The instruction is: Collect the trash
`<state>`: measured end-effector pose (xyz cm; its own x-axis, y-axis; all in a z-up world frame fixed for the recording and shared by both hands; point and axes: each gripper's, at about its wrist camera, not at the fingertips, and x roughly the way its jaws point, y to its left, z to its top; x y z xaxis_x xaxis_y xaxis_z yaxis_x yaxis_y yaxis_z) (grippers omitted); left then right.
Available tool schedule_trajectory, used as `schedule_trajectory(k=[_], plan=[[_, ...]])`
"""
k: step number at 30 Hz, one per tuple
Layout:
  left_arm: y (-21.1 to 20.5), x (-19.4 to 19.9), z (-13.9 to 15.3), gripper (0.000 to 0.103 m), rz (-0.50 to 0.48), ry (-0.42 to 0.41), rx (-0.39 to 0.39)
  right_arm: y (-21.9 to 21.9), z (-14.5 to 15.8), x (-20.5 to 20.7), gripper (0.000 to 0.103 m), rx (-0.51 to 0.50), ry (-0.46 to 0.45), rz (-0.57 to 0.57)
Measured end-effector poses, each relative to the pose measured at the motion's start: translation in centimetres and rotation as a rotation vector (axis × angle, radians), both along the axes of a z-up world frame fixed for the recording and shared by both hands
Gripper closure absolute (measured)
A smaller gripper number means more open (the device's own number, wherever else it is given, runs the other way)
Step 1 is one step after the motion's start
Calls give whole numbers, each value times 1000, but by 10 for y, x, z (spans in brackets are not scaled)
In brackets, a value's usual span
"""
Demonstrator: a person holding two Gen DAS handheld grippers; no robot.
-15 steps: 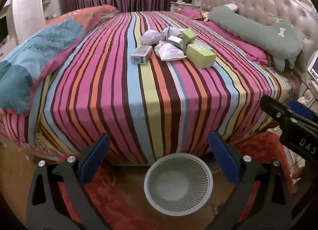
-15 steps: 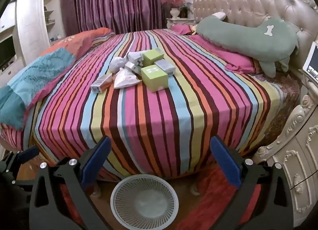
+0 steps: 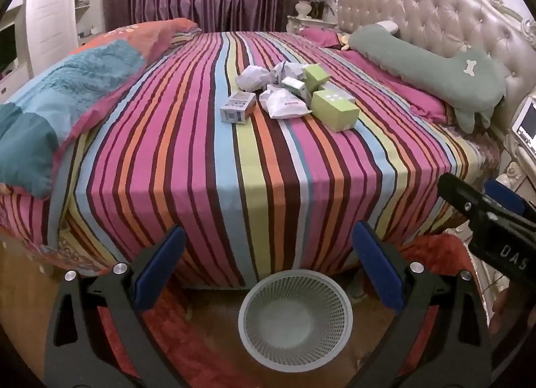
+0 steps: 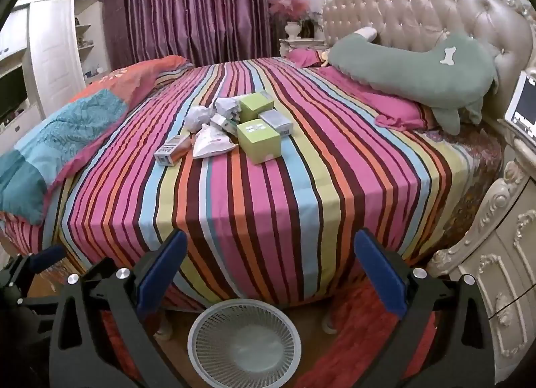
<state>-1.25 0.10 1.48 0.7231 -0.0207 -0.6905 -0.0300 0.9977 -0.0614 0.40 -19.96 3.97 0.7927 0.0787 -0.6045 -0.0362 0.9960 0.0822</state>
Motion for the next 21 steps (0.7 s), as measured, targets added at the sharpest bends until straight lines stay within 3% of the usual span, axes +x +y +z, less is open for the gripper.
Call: schedule_trajectory(k=[3,21], plan=[[4,-2,1,6,-1,-5,-15,17,-5,-5,8,-37,-10,10],[-2,3,-3,6,-21,19,-3,13,-8,-4,8,-22,1,-6]])
